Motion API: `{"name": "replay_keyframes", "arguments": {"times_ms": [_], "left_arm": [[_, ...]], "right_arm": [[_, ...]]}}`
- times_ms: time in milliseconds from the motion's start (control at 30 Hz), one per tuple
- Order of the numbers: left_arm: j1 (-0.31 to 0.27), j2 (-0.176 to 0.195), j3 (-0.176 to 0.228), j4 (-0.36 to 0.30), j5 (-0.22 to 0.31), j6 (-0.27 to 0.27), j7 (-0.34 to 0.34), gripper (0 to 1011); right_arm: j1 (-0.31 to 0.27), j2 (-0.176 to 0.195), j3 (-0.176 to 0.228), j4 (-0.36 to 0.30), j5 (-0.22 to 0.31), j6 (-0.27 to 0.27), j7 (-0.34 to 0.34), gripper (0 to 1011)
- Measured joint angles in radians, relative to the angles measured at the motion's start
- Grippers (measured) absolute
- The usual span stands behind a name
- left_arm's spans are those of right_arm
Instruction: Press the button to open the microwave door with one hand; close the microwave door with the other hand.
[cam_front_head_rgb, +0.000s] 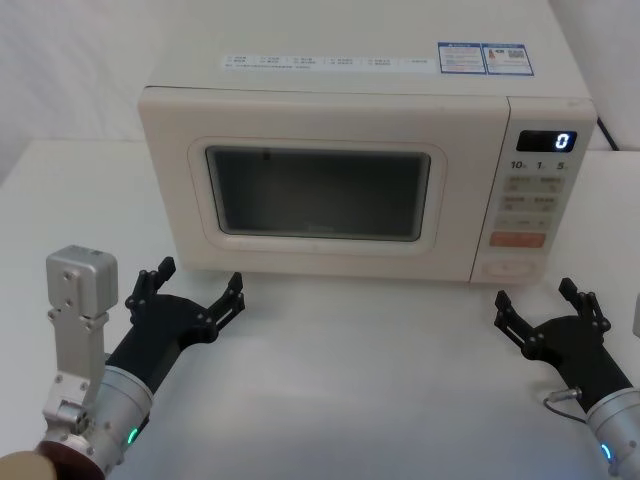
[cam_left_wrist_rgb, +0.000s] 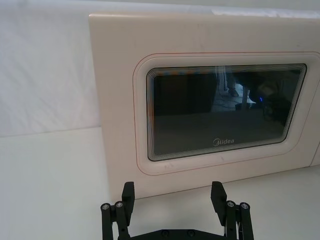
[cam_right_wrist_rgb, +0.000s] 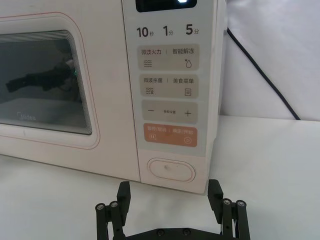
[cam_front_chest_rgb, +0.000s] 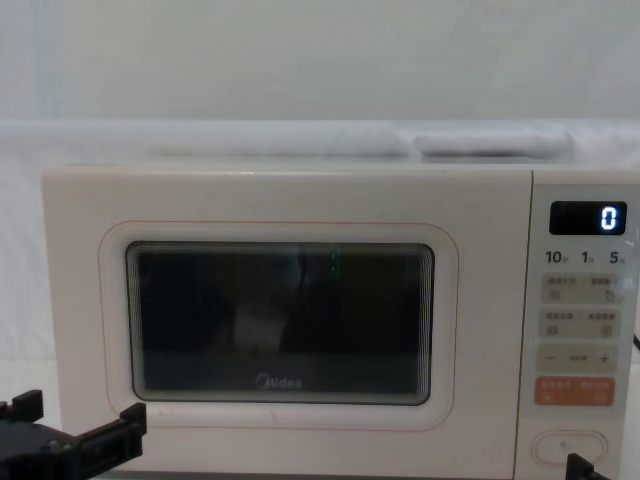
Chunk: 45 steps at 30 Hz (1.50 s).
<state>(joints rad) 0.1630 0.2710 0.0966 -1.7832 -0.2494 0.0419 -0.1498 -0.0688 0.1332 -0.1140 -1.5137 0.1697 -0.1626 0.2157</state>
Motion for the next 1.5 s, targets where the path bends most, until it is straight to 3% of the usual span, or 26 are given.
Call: {"name": "replay_keyframes", "arguments": {"times_ms": [1500], "left_arm": [[0.000,0.000,0.000,0.000,0.000,0.000,0.000,1001]], "right_arm": [[0.000,0.000,0.000,0.000,0.000,0.000,0.000,1002]]}}
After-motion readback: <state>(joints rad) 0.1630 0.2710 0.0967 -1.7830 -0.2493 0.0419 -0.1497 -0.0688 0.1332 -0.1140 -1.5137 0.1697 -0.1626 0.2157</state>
